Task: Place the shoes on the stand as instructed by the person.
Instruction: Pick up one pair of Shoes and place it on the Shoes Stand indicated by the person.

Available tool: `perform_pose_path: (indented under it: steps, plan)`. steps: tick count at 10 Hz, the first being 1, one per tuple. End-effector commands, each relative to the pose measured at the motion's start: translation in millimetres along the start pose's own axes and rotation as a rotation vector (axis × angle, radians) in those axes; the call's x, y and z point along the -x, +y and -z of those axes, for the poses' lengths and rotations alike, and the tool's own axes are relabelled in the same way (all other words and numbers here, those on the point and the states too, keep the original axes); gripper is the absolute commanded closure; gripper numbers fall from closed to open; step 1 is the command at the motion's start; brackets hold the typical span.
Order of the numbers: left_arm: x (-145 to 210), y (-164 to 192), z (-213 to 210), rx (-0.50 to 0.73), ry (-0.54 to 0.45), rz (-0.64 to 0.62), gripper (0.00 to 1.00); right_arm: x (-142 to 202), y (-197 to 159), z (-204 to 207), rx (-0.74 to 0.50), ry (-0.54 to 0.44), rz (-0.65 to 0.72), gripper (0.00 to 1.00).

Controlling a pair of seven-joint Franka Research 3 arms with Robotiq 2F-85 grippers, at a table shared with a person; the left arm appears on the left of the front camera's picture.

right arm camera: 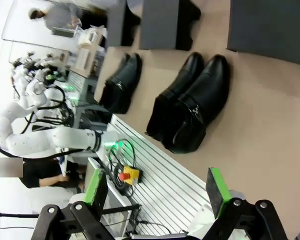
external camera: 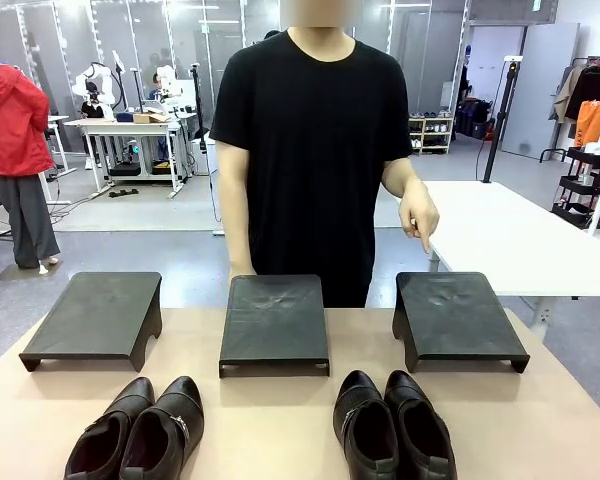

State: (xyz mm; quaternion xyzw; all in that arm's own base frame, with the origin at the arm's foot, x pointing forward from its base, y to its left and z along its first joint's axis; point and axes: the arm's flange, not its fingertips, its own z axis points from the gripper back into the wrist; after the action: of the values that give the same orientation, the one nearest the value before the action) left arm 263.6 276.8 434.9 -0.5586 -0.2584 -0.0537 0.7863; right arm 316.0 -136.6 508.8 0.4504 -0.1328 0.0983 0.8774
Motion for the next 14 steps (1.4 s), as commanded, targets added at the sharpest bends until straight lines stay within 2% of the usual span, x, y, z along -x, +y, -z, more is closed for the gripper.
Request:
perform_pose_path:
  steps: [1, 3, 4, 5, 8, 10, 14]
  plan:
    - [0, 0, -2, 0.008, -0.006, 0.006, 0.0, -12, 30, 35, 0.131, 0.113, 0.052, 0.0]
    - [0, 0, -2, 0.008, -0.006, 0.006, 0.0, -15, 55, 76, 0.202, 0.193, 0.113, 0.0]
    - [0, 0, -2, 0.008, -0.006, 0.006, 0.0, -17, 64, 94, 0.226, 0.227, 0.097, 0.0]
    - [0, 0, -2, 0.008, -0.006, 0.006, 0.0, -21, 71, 116, 0.296, 0.24, 0.114, 0.0]
    - [0, 0, -2, 0.008, -0.006, 0.006, 0.0, -15, 91, 173, 0.447, 0.233, 0.182, 0.0]
    - [0, 0, -2, 0.008, -0.006, 0.006, 0.0, -6, 96, 207, 0.512, 0.248, 0.239, 0.0]
    - [0, 0, -2, 0.008, -0.006, 0.006, 0.0, 7, 109, 265, 0.603, 0.266, 0.249, 0.0]
